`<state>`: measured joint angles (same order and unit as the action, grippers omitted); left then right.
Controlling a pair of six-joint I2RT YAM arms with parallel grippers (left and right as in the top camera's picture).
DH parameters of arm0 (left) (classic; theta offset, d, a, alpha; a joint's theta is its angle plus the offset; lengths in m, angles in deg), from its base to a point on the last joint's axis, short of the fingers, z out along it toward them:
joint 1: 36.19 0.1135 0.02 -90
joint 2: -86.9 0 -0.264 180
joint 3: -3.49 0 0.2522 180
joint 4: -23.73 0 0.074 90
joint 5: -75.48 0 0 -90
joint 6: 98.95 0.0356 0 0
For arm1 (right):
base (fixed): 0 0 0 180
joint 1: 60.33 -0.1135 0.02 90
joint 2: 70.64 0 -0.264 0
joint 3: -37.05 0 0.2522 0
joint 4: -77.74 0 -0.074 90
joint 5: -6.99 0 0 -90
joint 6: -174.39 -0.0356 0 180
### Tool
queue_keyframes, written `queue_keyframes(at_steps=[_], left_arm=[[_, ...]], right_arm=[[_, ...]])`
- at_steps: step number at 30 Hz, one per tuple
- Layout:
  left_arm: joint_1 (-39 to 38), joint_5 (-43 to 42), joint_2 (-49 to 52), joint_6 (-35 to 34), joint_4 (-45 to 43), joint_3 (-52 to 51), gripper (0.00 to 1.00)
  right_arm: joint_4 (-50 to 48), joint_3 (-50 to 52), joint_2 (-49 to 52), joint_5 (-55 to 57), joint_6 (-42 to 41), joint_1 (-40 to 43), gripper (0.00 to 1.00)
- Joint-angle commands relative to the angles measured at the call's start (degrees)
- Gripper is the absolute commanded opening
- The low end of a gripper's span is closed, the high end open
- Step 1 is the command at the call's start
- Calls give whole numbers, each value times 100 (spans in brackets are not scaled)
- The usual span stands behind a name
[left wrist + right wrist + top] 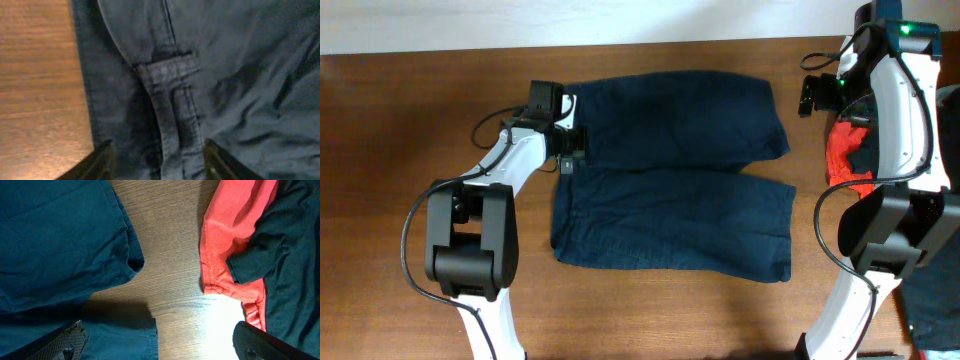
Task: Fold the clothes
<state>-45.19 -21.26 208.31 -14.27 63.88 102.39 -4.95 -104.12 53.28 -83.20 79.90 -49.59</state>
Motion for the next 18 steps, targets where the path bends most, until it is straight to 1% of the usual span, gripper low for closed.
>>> queue_keyframes(at_steps=[1, 4, 6, 10, 11, 12, 15, 17, 18], left_arm=[[-7, 229, 50, 68, 308, 570, 68], [-7, 833, 50, 68, 643, 817, 77], [-7, 964, 50, 68, 739, 835, 82], [33, 973, 52, 63, 935, 833, 85], [48, 979, 52, 61, 944, 833, 87], [68, 986, 52, 39, 944, 833, 93], [223, 997, 52, -168, 973, 833, 94], [400, 739, 52, -214, 1172, 835, 96], [520, 385, 50, -216, 1355, 835, 96]], right_arm=[[2, -31, -44, 70, -50, 22, 99], [2, -31, -44, 70, -50, 22, 99], [2, -31, -44, 70, -50, 22, 99], [2, -31, -44, 70, -48, 22, 98], [2, -31, -44, 70, -50, 22, 99], [2, -31, -44, 70, -50, 22, 99], [2, -31, -44, 70, -50, 22, 99], [2, -31, -44, 70, -50, 22, 99], [2, -31, -44, 70, -48, 22, 98]])
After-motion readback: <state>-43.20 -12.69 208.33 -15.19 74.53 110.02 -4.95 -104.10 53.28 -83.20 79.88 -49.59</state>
